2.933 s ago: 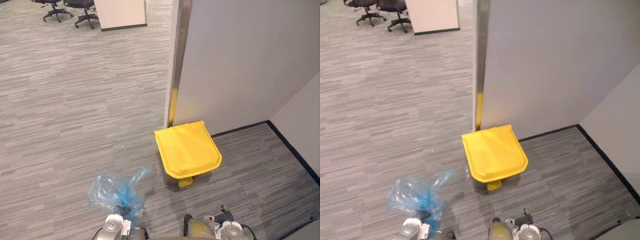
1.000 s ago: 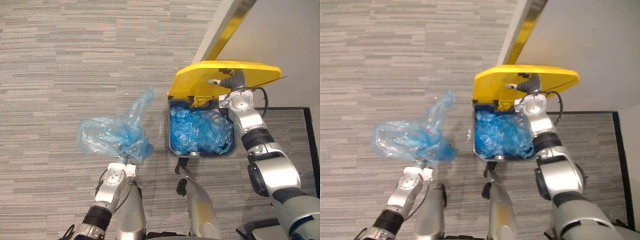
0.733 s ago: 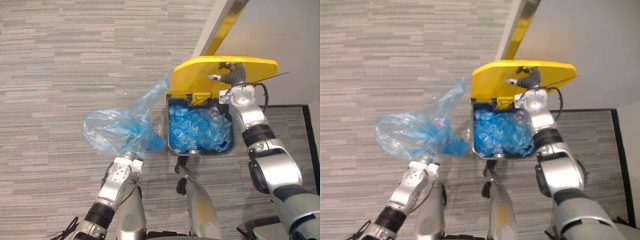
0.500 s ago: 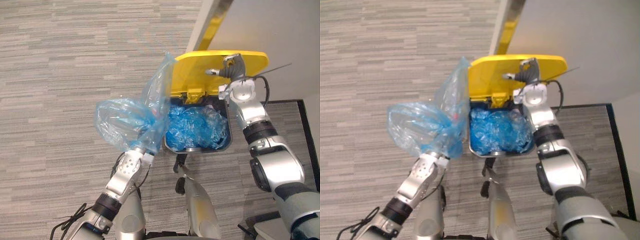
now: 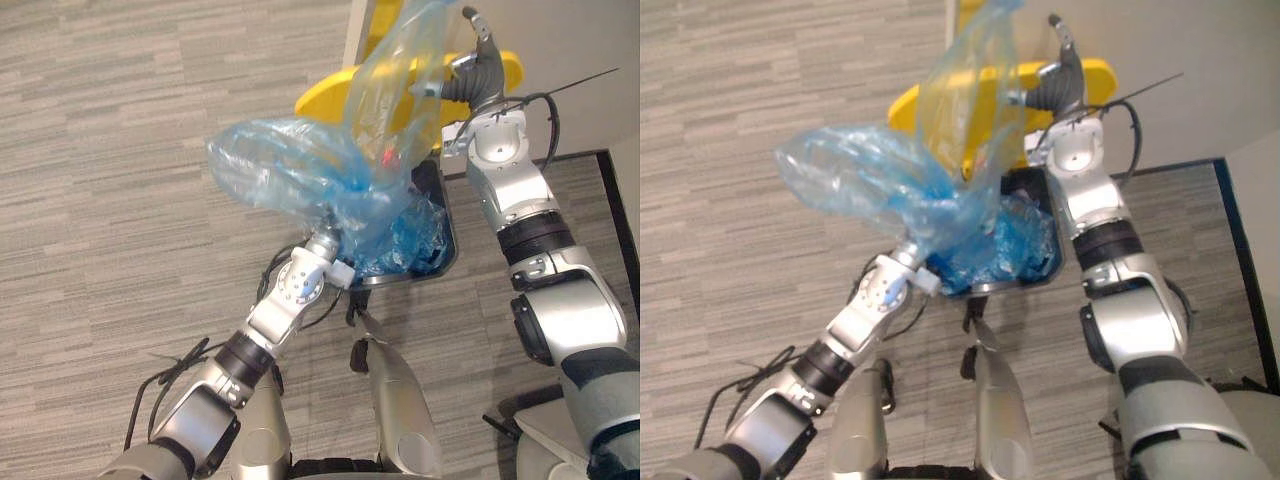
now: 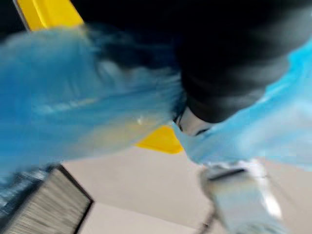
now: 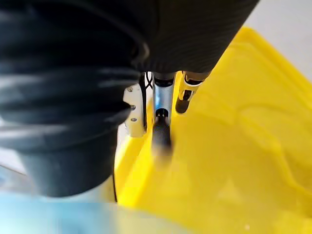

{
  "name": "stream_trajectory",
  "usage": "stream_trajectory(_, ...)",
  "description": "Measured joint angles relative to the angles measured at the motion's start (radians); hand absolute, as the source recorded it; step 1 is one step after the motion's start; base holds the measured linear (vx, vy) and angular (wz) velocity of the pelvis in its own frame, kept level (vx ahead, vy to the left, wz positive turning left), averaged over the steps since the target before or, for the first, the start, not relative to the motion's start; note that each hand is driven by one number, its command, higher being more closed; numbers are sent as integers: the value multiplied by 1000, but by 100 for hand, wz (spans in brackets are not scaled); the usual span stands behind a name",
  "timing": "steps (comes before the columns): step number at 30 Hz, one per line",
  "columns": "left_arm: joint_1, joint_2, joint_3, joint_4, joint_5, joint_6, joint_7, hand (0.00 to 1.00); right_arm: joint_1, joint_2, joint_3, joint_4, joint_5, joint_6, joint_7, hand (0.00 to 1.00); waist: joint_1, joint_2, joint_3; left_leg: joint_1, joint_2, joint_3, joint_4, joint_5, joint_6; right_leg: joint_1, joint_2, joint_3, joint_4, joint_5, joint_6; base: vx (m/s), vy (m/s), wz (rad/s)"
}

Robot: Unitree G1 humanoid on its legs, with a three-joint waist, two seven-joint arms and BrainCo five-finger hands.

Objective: Gather rubbish on tea table into small bin, then transfer packed bag to large trash can.

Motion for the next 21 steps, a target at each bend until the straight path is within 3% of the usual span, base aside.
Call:
stream_trajectory(4, -113, -13, 0, 195, 33, 38, -1, 100, 1, -9, 6, -62, 1, -16, 1, 0, -6, -8, 7, -60, 18, 3, 28, -6, -13, -53, 14, 3, 2, 13, -10, 29, -37, -10)
stream_trajectory(9, -150, -17, -7, 319, 81, 71, -1, 100, 1, -7, 26, -123, 18, -33, -4, 0, -14, -10, 8, -89, 35, 29, 46, -12, -18, -89, 28, 19, 3, 16, -15, 23, -17, -15)
stream_trajectory(10, -160, -21, -6, 344, 87, 75, -1, 0, 1, -7, 31, -135, 18, -40, -6, 0, -14, -11, 9, -99, 40, 32, 57, -17, -17, -98, 31, 21, 3, 17, -15, -1, -9, -15)
stream_trajectory(21, -204, -82, 38, 412, 227, 125, 19, 0, 11, 74, 49, -275, 37, -72, -12, 0, -24, -14, 7, -165, 102, 75, 121, -56, -24, -178, 81, 44, 11, 29, -18, -4, -31, -18)
